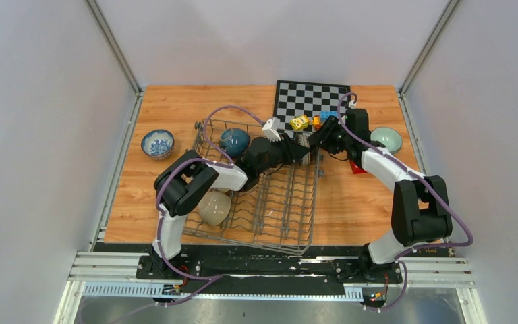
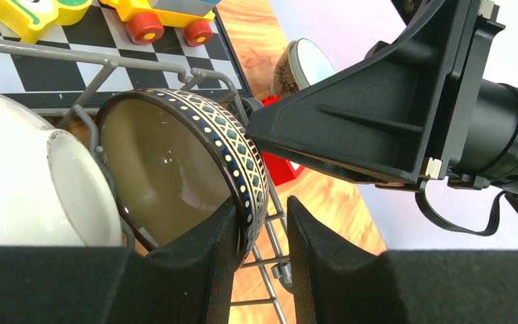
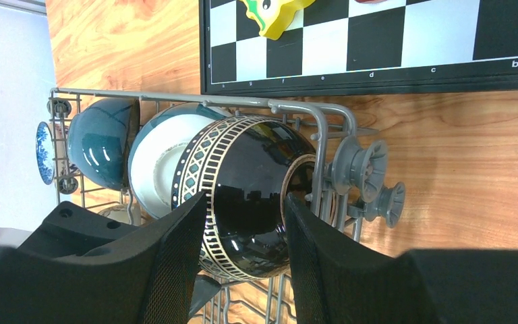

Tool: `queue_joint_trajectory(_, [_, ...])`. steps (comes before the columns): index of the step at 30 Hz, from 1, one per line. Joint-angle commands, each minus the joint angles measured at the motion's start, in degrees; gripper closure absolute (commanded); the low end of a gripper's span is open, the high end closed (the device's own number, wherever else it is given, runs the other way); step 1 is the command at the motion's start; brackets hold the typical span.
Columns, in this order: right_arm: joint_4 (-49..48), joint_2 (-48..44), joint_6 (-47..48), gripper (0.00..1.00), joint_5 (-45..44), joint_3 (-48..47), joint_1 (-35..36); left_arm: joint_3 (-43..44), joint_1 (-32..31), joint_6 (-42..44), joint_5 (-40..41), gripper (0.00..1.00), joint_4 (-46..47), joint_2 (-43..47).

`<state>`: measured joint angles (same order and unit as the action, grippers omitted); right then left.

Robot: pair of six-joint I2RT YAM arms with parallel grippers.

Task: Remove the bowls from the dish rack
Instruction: Pick up the bowl from the dish rack.

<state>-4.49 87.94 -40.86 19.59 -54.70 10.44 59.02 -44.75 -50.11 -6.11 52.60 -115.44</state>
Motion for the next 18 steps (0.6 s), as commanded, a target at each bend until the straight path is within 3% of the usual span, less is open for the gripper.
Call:
queue_joint_trajectory(1, [-1.9,1.0,-2.1,0.50,5.0,0.8,0.1,2.9,-0.6,-0.5,-4.1,0.67,3.3,-1.0])
queue_joint_trajectory(10, [-2.2,1.0,-2.5,0.51,5.8,0.5,-0.1,2.7,-0.6,-0.4,-3.7,0.99,3.7,-0.9])
queue_joint_trajectory(18, [-1.2,-0.3,-2.4,0.49,5.9,-0.3,-0.5,1.8,0.0,-0.7,-3.4,1.00,4.8,0.1])
